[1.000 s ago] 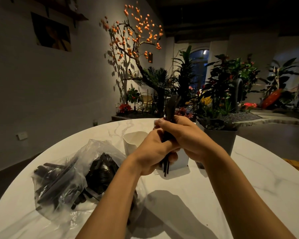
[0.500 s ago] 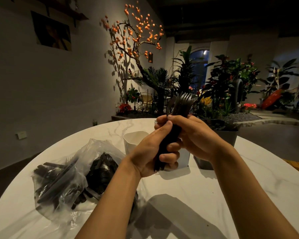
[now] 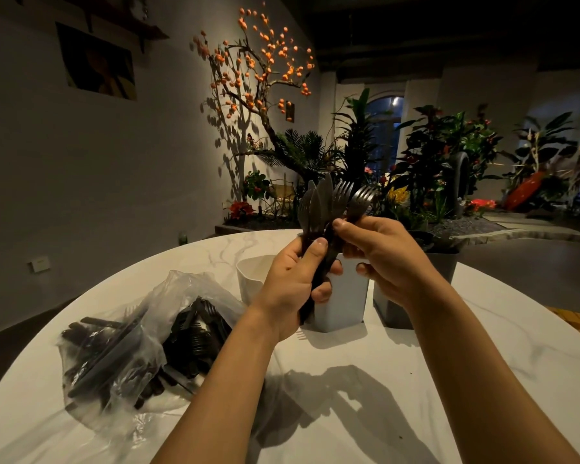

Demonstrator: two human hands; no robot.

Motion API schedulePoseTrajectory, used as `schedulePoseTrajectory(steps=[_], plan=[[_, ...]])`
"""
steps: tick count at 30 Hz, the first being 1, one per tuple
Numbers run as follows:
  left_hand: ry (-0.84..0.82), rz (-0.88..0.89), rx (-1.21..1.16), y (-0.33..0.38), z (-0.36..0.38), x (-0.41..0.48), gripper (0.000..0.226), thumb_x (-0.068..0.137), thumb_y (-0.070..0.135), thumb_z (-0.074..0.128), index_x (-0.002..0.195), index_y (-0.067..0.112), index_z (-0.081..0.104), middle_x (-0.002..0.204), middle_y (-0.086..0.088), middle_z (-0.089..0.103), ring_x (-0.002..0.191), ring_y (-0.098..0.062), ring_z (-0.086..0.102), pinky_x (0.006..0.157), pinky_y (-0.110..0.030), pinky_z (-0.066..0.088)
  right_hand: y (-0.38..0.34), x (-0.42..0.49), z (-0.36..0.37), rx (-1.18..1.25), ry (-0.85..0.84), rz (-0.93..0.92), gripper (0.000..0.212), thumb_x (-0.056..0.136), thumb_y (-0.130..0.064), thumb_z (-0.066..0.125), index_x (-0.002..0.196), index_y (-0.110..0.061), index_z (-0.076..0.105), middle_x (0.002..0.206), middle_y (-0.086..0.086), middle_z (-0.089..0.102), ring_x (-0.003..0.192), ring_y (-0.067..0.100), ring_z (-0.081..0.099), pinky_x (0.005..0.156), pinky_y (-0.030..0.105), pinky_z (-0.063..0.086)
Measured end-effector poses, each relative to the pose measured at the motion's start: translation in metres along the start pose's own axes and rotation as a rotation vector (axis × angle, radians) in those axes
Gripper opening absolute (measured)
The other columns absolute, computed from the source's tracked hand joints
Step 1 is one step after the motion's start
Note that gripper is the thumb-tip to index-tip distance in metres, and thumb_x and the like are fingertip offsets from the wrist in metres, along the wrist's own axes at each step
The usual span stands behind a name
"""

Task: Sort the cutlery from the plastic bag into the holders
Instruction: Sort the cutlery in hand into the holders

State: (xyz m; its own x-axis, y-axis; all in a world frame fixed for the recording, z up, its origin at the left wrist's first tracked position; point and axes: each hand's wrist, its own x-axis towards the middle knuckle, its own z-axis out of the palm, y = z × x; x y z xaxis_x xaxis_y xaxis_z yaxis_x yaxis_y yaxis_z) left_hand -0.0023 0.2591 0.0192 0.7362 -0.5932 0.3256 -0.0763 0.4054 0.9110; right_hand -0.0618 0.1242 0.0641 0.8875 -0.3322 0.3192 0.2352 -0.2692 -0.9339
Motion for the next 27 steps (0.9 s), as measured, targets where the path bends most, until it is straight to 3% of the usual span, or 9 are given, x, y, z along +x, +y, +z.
schedulePoseTrajectory(steps=[4, 8, 12, 17, 21, 27], plan=[[0.070, 0.014, 0.075, 0.000, 0.000, -0.001, 0.026, 0.107, 0.026, 0.046, 0.127, 0.018, 0.059, 0.089, -0.006, 0.071, 0.047, -0.007, 0.058, 0.047, -0.018, 0.040, -0.002, 0.001, -0.002, 0.022, 0.043, 0.029, 0.022, 0.103, -0.031, 0.054, 0.106, -0.015, 0.069, 0.091, 0.002, 0.074, 0.089, 0.015, 0.063, 0.067, 0.033, 0.037], [0.055, -0.005, 0.197, -0.005, -0.002, -0.001, 0.023, 0.104, 0.033, 0.050, 0.124, 0.026, 0.059, 0.077, -0.007, 0.065, 0.051, -0.008, 0.053, 0.047, -0.019, 0.042, -0.006, 0.000, 0.002, 0.050, 0.038, -0.004, 0.019, 0.105, -0.029, 0.050, 0.108, -0.019, 0.066, 0.104, 0.012, 0.075, 0.097, 0.018, 0.068, 0.073, 0.037, 0.041], [-0.011, -0.049, 0.208, -0.008, -0.003, 0.000, 0.023, 0.106, 0.037, 0.047, 0.123, 0.027, 0.058, 0.068, -0.004, 0.059, 0.050, -0.010, 0.046, 0.048, -0.023, 0.038, -0.004, 0.000, 0.006, -0.065, -0.005, -0.033, 0.031, 0.106, -0.031, 0.048, 0.104, -0.006, 0.066, 0.094, 0.021, 0.067, 0.080, 0.022, 0.055, 0.061, 0.027, 0.039], [0.003, -0.064, 0.206, -0.007, -0.004, -0.001, 0.029, 0.107, 0.033, 0.044, 0.125, 0.014, 0.057, 0.075, -0.008, 0.067, 0.051, -0.009, 0.054, 0.047, -0.021, 0.045, -0.002, 0.002, 0.006, -0.065, 0.062, -0.029, 0.032, 0.107, -0.027, 0.044, 0.087, -0.010, 0.060, 0.076, 0.009, 0.056, 0.059, 0.005, 0.053, 0.050, 0.017, 0.038], [-0.049, -0.117, 0.206, -0.009, -0.003, -0.001, 0.028, 0.107, 0.034, 0.045, 0.123, 0.014, 0.055, 0.074, -0.008, 0.061, 0.049, -0.010, 0.046, 0.047, -0.020, 0.043, 0.003, 0.006, 0.012, -0.086, 0.223, 0.009, 0.036, 0.108, -0.038, 0.038, 0.086, -0.015, 0.054, 0.081, 0.006, 0.056, 0.069, 0.012, 0.050, 0.060, 0.026, 0.035], [-0.069, -0.071, 0.294, -0.011, -0.008, 0.001, 0.019, 0.102, 0.030, 0.058, 0.120, 0.032, 0.056, 0.064, 0.005, 0.053, 0.051, -0.004, 0.047, 0.049, -0.019, 0.040, 0.001, 0.003, 0.007, 0.097, 0.178, 0.129, 0.048, 0.106, -0.050, 0.036, 0.100, -0.013, 0.064, 0.087, 0.008, 0.063, 0.068, 0.013, 0.049, 0.060, 0.026, 0.035]])
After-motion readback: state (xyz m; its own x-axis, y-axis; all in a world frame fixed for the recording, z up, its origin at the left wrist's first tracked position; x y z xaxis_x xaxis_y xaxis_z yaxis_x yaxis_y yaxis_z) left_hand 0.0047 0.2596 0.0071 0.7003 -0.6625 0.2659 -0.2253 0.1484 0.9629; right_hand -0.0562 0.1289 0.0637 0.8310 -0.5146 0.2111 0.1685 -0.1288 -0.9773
